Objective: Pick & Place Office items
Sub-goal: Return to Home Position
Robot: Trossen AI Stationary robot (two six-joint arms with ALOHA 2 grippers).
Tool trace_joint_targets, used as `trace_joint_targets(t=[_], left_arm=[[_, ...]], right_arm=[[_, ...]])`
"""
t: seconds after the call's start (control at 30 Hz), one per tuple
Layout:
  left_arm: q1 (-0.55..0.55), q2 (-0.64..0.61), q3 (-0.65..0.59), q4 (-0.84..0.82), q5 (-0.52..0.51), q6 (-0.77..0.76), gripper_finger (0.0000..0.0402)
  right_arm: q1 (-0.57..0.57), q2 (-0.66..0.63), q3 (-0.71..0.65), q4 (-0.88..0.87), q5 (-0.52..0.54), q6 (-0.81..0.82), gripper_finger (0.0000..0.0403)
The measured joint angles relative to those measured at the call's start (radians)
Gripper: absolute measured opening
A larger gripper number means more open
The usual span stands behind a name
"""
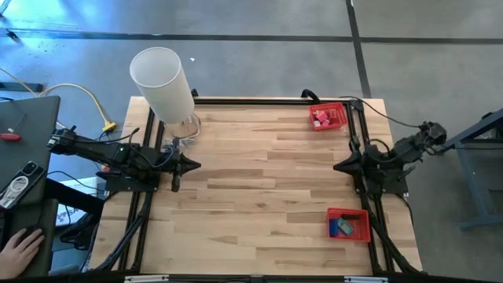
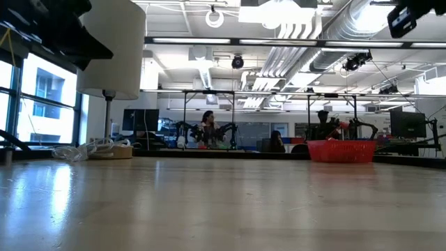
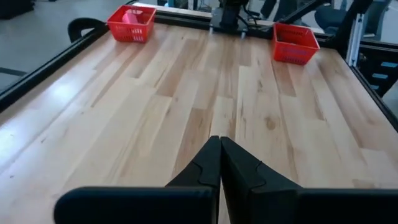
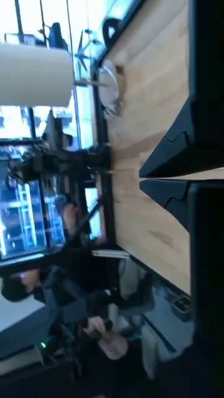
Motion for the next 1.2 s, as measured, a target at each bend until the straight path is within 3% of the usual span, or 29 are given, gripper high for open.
trace_joint_targets(t=[0.17, 0.37, 0.93, 1.2], left_arm=[[0.0, -0.041, -0.049, 0.03, 0.059, 0.004, 0.0001], [-0.008, -0.105, -0.098, 0.059, 0.108, 0.008, 0.0001], [-0.11, -0.377, -0.314, 0.143, 0.127, 0.0, 0.0001], [-0.157, -0.38, -0.32, 0.16, 0.138, 0.054, 0.0001]], right_arm=[[-0.031, -0.185, -0.113, 0.036, -0.039, -0.031, 0.0002], [-0.063, -0.166, -0.225, 0.217, -0.108, -0.139, 0.0002], [-0.157, -0.184, -0.409, 0.27, -0.245, -0.06, 0.0002], [-0.196, -0.178, -0.421, 0.295, -0.295, -0.053, 0.0002]])
